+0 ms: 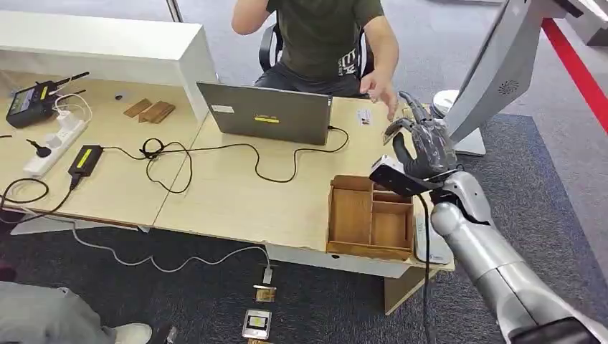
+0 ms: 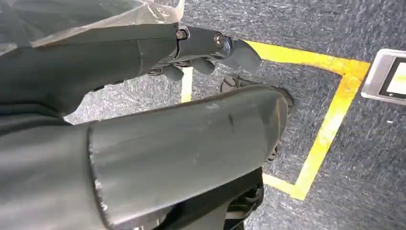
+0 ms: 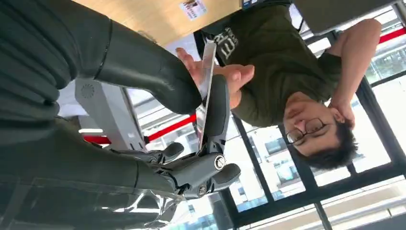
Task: Pass the card to the sensor for recognition and then transmit it.
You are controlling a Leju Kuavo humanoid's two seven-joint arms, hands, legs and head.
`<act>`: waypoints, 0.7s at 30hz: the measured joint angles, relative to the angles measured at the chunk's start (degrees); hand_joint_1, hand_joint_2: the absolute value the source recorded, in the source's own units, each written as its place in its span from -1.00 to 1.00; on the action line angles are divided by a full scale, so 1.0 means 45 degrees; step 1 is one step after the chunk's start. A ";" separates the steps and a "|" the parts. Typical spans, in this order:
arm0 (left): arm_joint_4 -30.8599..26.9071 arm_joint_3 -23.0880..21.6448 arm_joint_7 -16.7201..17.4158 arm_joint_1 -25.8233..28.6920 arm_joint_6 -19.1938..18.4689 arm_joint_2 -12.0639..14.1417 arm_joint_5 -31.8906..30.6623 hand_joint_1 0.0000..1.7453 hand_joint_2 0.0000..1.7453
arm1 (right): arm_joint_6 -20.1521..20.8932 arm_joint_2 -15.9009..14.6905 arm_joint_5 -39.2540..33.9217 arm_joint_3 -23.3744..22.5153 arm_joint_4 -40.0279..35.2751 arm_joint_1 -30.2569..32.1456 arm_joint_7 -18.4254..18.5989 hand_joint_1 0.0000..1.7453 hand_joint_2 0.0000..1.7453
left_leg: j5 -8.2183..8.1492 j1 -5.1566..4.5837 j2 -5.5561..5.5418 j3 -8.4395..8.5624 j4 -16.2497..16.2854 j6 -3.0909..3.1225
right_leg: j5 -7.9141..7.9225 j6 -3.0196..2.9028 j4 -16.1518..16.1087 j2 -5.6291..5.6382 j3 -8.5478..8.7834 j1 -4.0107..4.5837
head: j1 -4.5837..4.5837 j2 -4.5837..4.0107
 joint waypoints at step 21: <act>0.0000 -0.0228 0.0087 -0.0004 0.0005 0.0053 -0.0044 -1.00 -1.00 | -0.0126 0.0189 0.0034 -0.0170 0.1685 -0.0363 -0.0034 1.00 1.00 | 0.0000 0.0000 0.0000 0.0002 0.0001 0.0000 | 0.0000 0.0000 0.0001 0.0000 0.0002 0.0000 | 0.0005 0.0000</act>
